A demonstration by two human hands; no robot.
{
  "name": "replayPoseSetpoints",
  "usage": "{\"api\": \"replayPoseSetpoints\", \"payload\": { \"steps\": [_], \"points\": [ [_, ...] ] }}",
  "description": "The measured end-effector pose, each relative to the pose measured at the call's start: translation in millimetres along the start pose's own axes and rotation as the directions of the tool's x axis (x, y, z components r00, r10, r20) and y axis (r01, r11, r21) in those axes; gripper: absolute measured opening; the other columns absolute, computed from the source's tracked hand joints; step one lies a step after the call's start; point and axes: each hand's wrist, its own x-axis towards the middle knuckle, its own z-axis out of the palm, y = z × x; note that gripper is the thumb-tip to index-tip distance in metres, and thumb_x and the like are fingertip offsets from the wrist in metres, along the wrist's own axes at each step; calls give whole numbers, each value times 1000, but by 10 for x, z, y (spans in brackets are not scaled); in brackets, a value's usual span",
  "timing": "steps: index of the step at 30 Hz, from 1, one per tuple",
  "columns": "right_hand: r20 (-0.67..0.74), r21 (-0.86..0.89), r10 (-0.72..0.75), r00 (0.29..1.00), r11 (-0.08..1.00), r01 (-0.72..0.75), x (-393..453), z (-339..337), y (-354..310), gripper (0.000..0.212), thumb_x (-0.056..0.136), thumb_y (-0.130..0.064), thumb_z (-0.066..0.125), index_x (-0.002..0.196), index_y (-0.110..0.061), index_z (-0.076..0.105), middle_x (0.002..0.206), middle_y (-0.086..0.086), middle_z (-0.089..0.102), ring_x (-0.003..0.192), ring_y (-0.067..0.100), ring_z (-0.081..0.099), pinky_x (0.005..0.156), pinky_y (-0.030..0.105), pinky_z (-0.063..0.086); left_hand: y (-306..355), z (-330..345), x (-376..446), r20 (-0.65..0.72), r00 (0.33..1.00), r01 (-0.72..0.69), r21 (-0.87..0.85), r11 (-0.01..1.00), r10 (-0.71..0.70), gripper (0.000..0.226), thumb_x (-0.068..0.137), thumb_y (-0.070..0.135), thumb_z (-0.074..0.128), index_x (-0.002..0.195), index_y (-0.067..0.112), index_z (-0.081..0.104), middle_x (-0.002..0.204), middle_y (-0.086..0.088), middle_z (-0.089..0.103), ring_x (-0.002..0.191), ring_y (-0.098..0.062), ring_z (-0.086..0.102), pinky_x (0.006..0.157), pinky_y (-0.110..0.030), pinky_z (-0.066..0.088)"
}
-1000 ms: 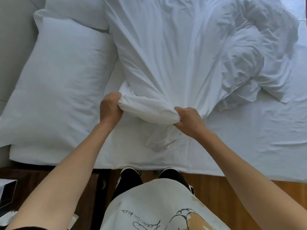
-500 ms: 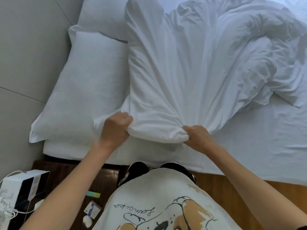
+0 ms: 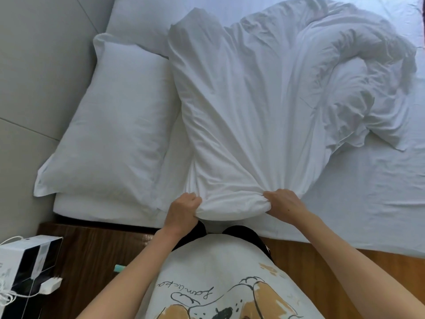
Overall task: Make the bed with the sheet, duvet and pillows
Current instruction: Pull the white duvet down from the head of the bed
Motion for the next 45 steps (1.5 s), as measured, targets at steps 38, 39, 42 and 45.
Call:
{"api": "replayPoseSetpoints", "payload": {
  "steps": [38, 39, 42, 45],
  "points": [
    [-412, 479, -250, 876, 758, 442, -350, -113, -1813, 23, 76, -34, 50, 76, -12, 52, 62, 6, 58, 55, 27, 53, 50, 30, 32, -2021, -2606, -128, -490, 795, 67, 656, 752, 357, 24, 96, 9, 44, 78, -2, 56, 61, -22, 46, 51, -35, 50, 48, -50, 43],
    [-372, 467, -275, 887, 770, 435, -243, -26, -1920, 19, 78, -31, 53, 80, -12, 52, 69, 7, 61, 61, 28, 56, 54, 31, 36, -2120, -2517, -304, -466, 820, 84, 673, 735, 333, 17, 93, 6, 46, 83, -1, 57, 64, -22, 48, 54, -35, 52, 51, -52, 44],
    [-218, 345, -233, 948, 890, 298, 128, 265, -2022, 17, 86, -22, 55, 98, -11, 51, 94, 10, 62, 85, 31, 59, 66, 34, 39, -2112, -1987, -791, -264, 917, -67, 637, 768, 299, 16, 77, -3, 49, 89, 3, 56, 67, -20, 52, 57, -35, 54, 50, -45, 45],
    [-56, 166, -108, 993, 979, 116, 365, 560, -1831, 29, 90, -12, 48, 118, -11, 47, 113, 12, 54, 104, 32, 52, 78, 35, 38, -2065, -1254, -1118, -62, 995, 101, 542, 834, -80, 32, 52, -9, 66, 82, 2, 63, 67, -17, 50, 57, -34, 55, 50, -41, 49]
  ]
}}
